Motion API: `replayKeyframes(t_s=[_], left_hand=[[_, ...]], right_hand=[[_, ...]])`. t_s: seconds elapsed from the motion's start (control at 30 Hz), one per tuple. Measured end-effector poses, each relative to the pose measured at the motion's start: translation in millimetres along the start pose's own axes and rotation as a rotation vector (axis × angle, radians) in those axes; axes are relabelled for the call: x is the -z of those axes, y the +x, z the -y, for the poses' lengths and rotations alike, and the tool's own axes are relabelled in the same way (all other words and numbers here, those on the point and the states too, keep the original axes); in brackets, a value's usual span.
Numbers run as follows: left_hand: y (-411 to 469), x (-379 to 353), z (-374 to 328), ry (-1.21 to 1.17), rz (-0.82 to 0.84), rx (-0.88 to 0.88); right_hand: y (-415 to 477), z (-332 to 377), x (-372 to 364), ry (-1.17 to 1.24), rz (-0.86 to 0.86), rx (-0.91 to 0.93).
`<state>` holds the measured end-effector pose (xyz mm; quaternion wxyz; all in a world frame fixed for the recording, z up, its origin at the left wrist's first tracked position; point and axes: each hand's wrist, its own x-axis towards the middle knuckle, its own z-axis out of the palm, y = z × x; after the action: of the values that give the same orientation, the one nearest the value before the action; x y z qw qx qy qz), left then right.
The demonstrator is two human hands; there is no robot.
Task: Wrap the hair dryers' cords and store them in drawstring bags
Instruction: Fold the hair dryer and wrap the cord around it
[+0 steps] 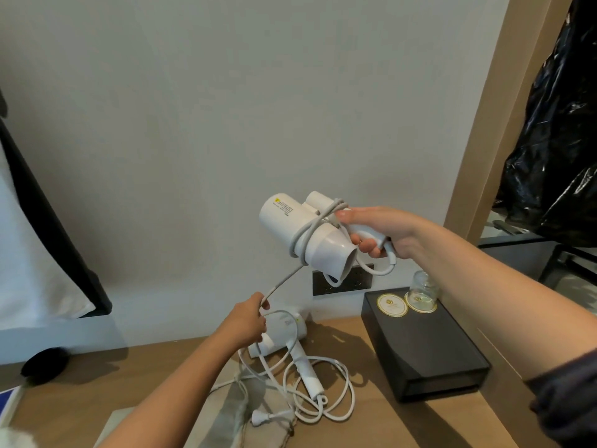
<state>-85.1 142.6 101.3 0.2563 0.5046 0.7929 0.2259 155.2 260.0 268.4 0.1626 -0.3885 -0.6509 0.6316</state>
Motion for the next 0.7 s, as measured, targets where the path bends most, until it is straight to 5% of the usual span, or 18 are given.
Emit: replayKeyframes(t_s=[0.23,0.43,0.7], left_hand=[[-2.2,-7.2,-5.5,-0.135,-0.244,-0.185],[6.2,-8.5,-3.1,0.114,-0.107,-0.27],[2.2,-15.1,-11.0,0.131,0.133,-0.352]], right_hand=[[-2.4,9.0,-9.2,0.041,-0.004,-0.058],[-4.7,22.3,-15.8,0.136,-0.006,-0.052],[5.1,28.5,-24.0,0.22,-0.113,-0.006]])
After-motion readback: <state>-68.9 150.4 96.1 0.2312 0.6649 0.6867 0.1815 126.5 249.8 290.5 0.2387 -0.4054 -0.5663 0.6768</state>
